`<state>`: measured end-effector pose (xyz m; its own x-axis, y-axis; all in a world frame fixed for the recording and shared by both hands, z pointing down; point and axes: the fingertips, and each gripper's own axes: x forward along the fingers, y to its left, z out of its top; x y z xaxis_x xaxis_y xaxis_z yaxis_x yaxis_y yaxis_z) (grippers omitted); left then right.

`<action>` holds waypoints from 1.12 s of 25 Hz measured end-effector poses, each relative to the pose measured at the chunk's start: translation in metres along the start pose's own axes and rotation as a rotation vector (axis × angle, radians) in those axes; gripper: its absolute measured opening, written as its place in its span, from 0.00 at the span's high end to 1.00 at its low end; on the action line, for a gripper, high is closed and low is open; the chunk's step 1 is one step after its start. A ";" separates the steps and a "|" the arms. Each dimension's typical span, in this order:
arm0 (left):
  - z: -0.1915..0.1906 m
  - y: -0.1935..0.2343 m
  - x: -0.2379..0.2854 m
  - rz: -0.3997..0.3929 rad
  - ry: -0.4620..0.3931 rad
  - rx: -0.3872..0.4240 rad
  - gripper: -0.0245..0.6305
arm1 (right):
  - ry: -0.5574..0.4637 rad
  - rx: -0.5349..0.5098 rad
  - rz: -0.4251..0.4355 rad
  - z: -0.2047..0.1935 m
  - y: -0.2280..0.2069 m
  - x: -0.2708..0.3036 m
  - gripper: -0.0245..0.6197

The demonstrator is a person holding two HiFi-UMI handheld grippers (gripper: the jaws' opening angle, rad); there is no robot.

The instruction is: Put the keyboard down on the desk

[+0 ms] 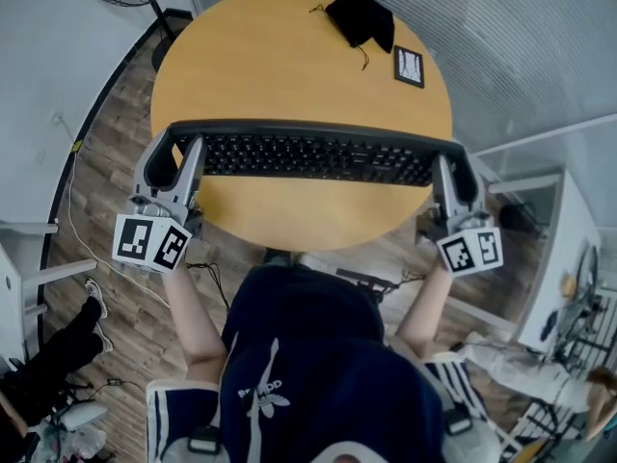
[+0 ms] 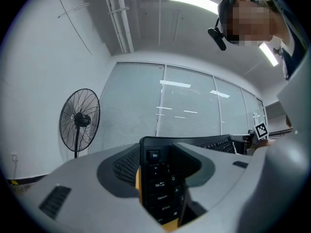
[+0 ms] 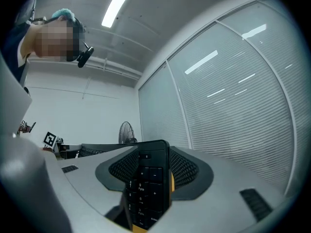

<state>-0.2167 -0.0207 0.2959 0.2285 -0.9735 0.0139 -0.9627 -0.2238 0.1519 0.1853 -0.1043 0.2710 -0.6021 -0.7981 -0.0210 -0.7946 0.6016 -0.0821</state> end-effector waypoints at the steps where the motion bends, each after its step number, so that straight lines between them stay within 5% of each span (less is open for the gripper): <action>1: 0.003 -0.002 -0.006 -0.001 -0.005 0.002 0.66 | -0.005 -0.003 -0.003 0.003 0.004 -0.006 0.68; 16: -0.014 0.002 -0.004 -0.026 0.060 -0.011 0.66 | 0.044 0.025 -0.040 -0.016 0.010 -0.016 0.68; 28: -0.011 0.005 0.009 0.038 0.048 0.002 0.66 | 0.032 0.034 0.019 -0.017 -0.010 0.018 0.68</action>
<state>-0.2181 -0.0302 0.3073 0.1982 -0.9778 0.0674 -0.9712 -0.1866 0.1482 0.1807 -0.1238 0.2879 -0.6196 -0.7849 0.0093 -0.7803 0.6146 -0.1159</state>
